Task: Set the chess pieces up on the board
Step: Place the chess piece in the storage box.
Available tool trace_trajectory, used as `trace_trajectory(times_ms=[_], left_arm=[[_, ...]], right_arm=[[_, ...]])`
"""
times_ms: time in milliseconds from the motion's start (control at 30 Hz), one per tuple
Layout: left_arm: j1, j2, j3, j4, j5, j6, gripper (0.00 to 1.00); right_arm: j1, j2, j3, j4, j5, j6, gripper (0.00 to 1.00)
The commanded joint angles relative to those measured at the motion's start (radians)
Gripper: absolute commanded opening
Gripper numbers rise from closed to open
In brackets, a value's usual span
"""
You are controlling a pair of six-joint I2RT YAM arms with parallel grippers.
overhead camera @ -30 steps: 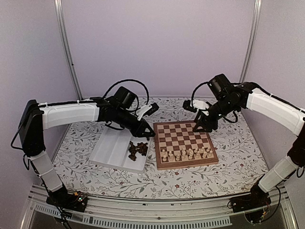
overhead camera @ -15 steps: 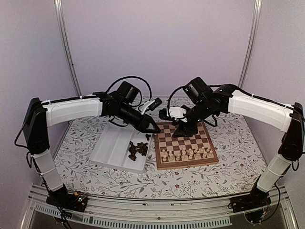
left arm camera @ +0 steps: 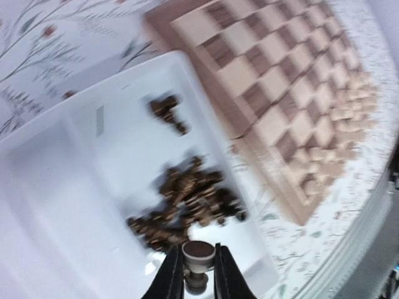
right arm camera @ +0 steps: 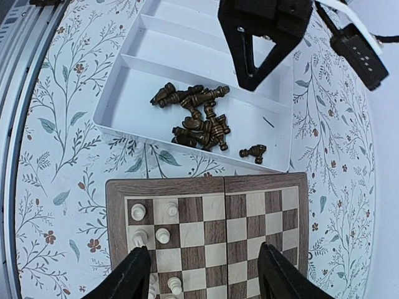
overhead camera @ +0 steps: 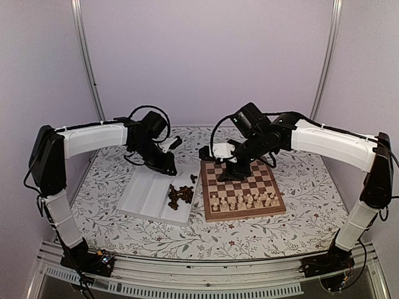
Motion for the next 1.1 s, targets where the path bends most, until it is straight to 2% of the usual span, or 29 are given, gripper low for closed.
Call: trace_trajectory(times_ms=[0,200,433,633,800,1067], left_arm=[[0.018,0.010,-0.039,-0.225,-0.376,0.036,0.16],[0.021,0.087,-0.050,-0.189,-0.488,0.019,0.16],[0.020,0.165,-0.049,-0.142,-0.506,0.027,0.17],[0.006,0.171,-0.088,-0.063,-0.459,0.052,0.23],[-0.027,0.177,-0.133,-0.044,-0.501,0.052,0.31],[-0.049,0.134,-0.207,-0.070,-0.548,-0.043,0.32]], right_arm=[[0.009,0.002,-0.026,0.034,-0.022,0.008,0.61],[0.010,-0.001,-0.043,0.044,-0.040,0.021,0.61],[0.010,-0.014,-0.076,0.056,-0.046,0.027,0.61],[0.010,-0.007,-0.079,0.062,-0.049,0.029,0.61],[0.010,0.008,-0.075,0.061,-0.054,0.029,0.61],[0.011,0.014,-0.075,0.054,-0.056,0.034,0.61]])
